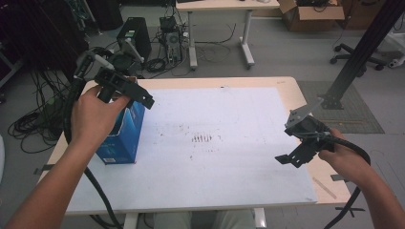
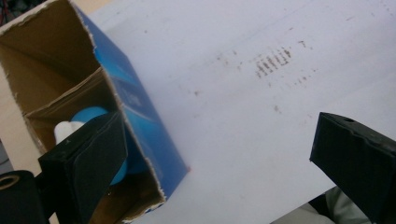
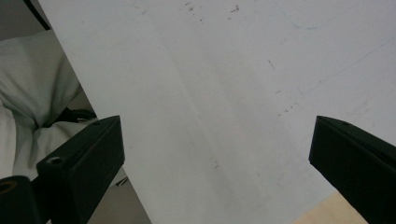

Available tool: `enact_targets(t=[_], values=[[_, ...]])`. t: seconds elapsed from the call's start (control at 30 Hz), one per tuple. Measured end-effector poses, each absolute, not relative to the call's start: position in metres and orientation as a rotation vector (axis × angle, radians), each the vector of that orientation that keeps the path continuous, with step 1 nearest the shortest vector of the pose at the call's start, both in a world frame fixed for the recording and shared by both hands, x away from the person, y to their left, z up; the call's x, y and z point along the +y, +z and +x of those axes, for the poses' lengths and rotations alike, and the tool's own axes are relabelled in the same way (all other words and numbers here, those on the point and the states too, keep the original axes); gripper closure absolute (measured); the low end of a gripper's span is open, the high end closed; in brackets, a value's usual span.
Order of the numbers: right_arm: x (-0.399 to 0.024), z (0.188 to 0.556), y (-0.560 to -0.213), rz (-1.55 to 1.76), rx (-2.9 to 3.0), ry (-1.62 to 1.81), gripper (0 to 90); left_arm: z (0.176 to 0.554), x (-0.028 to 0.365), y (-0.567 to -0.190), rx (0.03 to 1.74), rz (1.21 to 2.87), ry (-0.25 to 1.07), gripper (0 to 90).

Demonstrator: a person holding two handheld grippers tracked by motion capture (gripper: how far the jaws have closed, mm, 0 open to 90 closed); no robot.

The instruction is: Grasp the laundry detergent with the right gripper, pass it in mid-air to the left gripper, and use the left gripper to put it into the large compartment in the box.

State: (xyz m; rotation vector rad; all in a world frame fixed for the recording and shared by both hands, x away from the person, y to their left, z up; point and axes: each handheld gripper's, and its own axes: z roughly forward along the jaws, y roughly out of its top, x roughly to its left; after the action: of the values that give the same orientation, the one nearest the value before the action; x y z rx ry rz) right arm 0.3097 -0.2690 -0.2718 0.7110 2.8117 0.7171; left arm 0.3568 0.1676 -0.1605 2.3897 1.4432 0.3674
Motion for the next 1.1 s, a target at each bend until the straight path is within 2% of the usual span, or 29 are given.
enact_targets(t=[0.47, 1.1], values=[[-0.271, 0.309, -0.272, 0.721, 2.812, 0.716, 2.9, 0.354, 0.125, -0.159, 1.293, 2.476, 0.335, 4.1], [-0.271, 0.313, -0.273, 0.748, 2.819, 0.719, 2.9, 0.376, 0.085, -0.177, 1.141, 2.564, 0.226, 4.0]])
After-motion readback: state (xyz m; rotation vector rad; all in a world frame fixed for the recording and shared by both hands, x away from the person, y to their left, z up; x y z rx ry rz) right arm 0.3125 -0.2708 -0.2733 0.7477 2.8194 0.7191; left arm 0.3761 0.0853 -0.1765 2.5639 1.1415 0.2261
